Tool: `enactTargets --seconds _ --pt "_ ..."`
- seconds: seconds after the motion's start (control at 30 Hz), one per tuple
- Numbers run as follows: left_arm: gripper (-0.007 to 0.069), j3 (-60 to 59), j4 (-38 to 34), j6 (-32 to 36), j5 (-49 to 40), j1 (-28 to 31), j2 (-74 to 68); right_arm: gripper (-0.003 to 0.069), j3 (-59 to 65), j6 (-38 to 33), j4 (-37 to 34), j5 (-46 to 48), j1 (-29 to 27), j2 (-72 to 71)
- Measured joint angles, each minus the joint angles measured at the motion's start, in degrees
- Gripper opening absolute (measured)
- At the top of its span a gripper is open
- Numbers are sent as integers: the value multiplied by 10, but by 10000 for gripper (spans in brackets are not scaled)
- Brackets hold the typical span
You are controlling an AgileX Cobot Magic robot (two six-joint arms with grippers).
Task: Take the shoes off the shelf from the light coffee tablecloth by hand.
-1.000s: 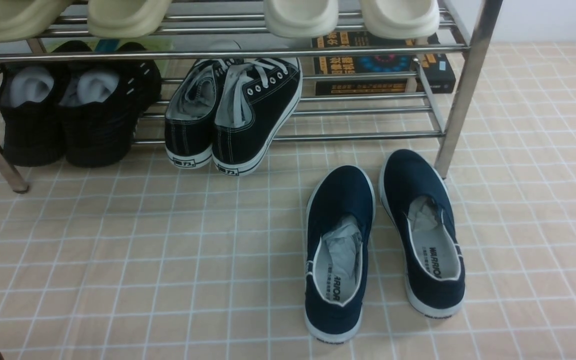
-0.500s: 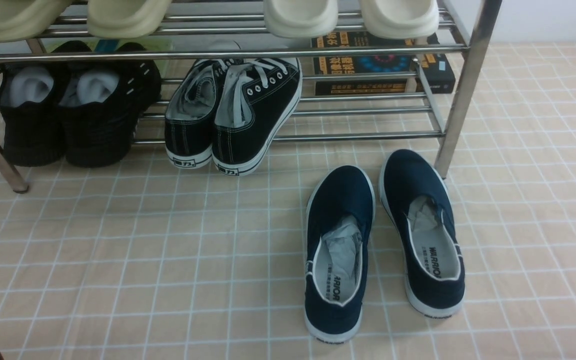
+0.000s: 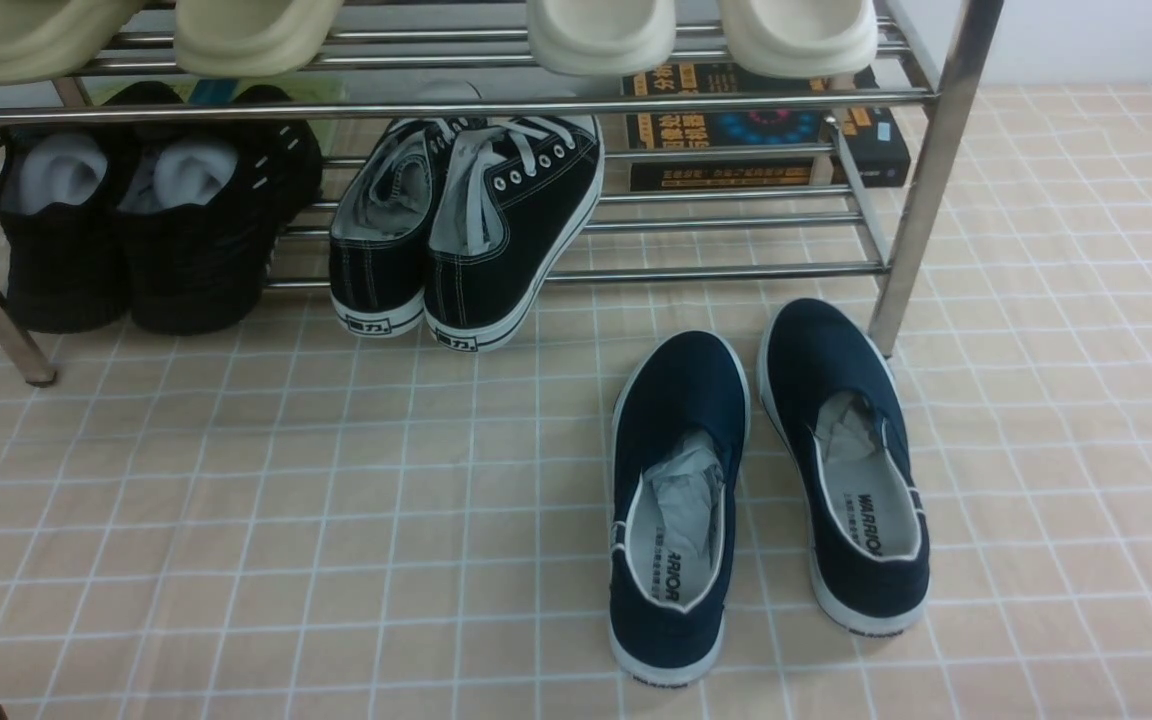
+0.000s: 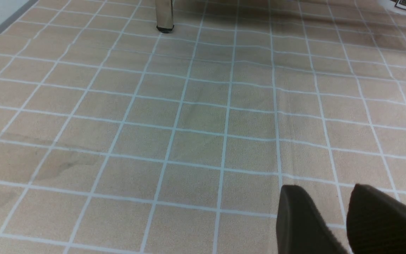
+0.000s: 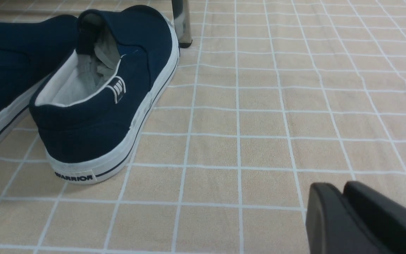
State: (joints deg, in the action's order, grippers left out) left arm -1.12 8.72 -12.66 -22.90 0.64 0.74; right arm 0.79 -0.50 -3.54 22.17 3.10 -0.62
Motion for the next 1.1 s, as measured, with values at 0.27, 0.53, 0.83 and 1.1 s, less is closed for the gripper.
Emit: enactTargets --seconds 0.27,0.53,0.83,1.1 --pt "240 0 0 0 0 0 0 84 0 0 0 0 0 0" --pt "240 0 0 0 0 0 0 95 0 0 0 0 0 0" --pt "240 0 0 0 0 0 0 106 0 0 0 0 0 0" --pt "240 0 0 0 0 0 0 116 0 0 0 0 0 0"
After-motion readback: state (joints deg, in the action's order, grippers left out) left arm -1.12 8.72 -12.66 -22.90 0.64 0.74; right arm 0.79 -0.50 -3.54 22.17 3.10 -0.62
